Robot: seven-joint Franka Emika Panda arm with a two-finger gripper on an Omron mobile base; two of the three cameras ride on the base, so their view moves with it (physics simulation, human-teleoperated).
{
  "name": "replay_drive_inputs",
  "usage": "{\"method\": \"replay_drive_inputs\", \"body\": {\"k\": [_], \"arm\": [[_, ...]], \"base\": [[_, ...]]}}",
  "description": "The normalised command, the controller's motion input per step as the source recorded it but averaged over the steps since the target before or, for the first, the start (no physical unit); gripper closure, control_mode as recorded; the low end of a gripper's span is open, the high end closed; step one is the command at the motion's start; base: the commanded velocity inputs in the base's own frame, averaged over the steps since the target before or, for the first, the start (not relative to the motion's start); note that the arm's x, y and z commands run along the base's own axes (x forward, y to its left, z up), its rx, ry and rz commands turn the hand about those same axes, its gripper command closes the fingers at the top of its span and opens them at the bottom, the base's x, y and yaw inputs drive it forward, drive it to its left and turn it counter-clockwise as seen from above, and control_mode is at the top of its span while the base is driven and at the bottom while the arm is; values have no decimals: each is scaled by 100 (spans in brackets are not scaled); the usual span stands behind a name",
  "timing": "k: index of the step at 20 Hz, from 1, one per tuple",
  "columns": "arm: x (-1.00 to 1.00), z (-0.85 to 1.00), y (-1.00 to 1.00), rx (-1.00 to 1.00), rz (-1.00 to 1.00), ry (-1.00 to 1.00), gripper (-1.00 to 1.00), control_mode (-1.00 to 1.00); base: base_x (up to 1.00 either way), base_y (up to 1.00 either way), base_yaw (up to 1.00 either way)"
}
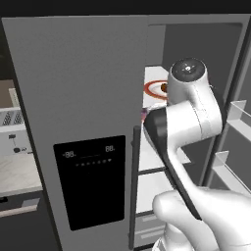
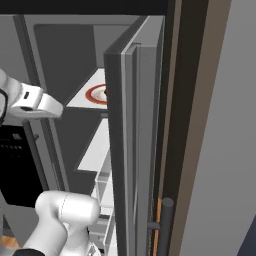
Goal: Retrieve the chicken drumstick from the fridge and place it on the saucepan with marinade on the stove.
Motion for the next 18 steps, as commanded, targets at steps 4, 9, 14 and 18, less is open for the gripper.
{"method": "replay_drive_inputs", "body": {"k": [4, 9, 14, 18], "arm": [[0, 35, -58, 13, 5, -2, -100, -100], [0, 12, -28, 5, 9, -9, -100, -100], [6, 0, -31, 0, 12, -18, -100, -100], [13, 0, -34, 0, 17, -30, -100, -100]], "base": [[0, 0, 0], [0, 0, 0], [0, 0, 0], [0, 0, 0]]}}
